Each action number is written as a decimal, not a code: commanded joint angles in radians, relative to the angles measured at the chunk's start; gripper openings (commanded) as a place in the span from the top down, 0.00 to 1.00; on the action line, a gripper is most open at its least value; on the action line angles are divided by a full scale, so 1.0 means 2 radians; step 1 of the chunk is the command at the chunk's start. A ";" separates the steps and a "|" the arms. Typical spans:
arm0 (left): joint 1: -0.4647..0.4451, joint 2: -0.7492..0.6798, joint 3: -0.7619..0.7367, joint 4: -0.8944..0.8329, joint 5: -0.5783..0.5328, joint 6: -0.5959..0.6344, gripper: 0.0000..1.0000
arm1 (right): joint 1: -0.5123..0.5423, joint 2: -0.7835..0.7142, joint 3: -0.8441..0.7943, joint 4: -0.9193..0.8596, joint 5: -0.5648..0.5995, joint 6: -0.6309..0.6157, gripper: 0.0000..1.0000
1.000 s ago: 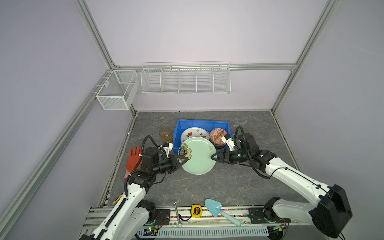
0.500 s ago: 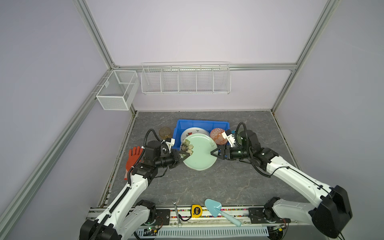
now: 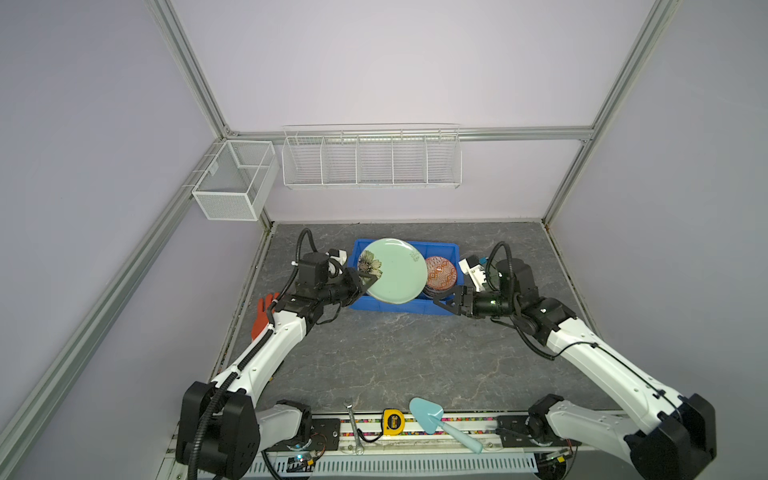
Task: Place the mixed dishes into the plastic bin
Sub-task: 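Lift the upright flower plate with both grippers over the bin, then lower the flower plate into the bin with the left gripper while the right holds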
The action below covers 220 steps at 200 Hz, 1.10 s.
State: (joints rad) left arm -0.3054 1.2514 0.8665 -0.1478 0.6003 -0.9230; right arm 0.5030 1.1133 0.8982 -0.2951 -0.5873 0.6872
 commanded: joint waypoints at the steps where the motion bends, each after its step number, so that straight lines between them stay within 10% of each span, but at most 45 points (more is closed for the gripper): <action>1: 0.003 0.010 0.047 0.026 -0.039 0.016 1.00 | -0.007 -0.011 0.007 -0.013 -0.002 -0.008 0.18; 220: 0.002 0.208 0.134 0.083 -0.077 0.042 1.00 | -0.069 -0.037 0.013 -0.092 -0.011 -0.054 0.06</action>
State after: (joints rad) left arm -0.3027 1.6638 1.0744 -0.1177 0.4061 -0.8577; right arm 0.3740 1.0615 0.9066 -0.4557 -0.5964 0.6006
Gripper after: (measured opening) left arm 0.121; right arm 0.942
